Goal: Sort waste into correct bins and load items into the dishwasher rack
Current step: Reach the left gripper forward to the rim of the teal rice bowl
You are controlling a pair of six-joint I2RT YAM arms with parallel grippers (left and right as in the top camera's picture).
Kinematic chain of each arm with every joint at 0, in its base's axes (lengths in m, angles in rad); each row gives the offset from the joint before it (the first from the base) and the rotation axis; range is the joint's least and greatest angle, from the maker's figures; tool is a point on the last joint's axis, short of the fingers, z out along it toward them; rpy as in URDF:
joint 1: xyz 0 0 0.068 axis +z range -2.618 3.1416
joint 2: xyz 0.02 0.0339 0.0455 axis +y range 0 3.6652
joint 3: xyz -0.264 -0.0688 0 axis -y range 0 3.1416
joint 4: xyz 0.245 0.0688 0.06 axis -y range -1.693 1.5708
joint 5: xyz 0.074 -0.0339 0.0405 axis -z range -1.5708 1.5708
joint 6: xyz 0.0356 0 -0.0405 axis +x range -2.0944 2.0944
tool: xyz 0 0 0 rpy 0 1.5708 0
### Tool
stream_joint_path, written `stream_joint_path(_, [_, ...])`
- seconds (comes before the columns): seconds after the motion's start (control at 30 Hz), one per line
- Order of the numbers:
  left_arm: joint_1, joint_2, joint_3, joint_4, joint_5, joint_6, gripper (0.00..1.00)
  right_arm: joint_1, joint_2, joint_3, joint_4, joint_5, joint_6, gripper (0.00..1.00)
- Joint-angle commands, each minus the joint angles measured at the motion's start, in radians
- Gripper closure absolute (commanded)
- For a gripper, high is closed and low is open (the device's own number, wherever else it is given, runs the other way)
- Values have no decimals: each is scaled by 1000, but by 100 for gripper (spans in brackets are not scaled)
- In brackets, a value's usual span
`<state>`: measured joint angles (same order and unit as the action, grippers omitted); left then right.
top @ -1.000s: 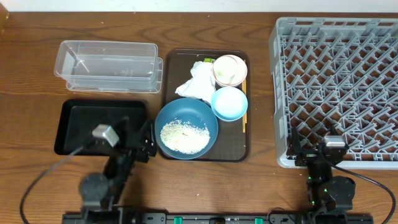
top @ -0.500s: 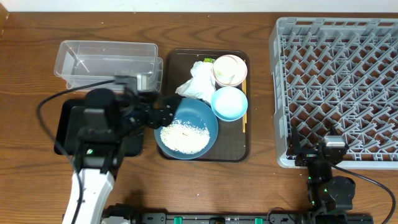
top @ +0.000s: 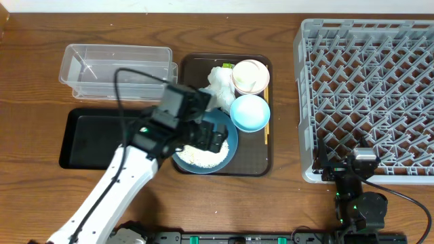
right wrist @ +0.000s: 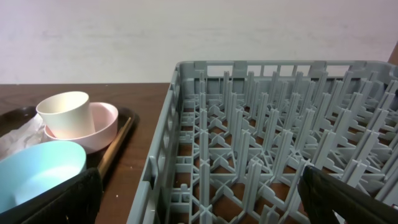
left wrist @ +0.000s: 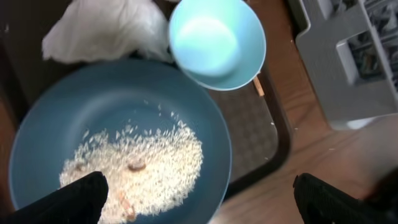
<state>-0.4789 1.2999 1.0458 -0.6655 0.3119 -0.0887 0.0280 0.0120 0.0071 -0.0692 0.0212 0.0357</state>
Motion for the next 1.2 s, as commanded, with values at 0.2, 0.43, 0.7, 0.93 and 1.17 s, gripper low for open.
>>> stream_joint_path(0.2, [-214, 133, 26, -3, -402, 2, 2, -14, -7, -2, -3, -3, -14, 1])
stream_joint_path(0.43, [-262, 232, 25, 34, -254, 2, 2, -14, -7, -2, -3, -3, -14, 1])
stream_joint_path(0.7, [-264, 271, 30, 129, -122, -22, 2, -14, -7, -2, -3, -3, -14, 1])
stream_joint_path(0.93, [-292, 274, 33, 129, -292, -205, 2, -14, -7, -2, -3, -3, -14, 1])
stream_joint_path(1.17, [-314, 330, 39, 125, -365, -384, 2, -14, -7, -2, -3, -3, -15, 1])
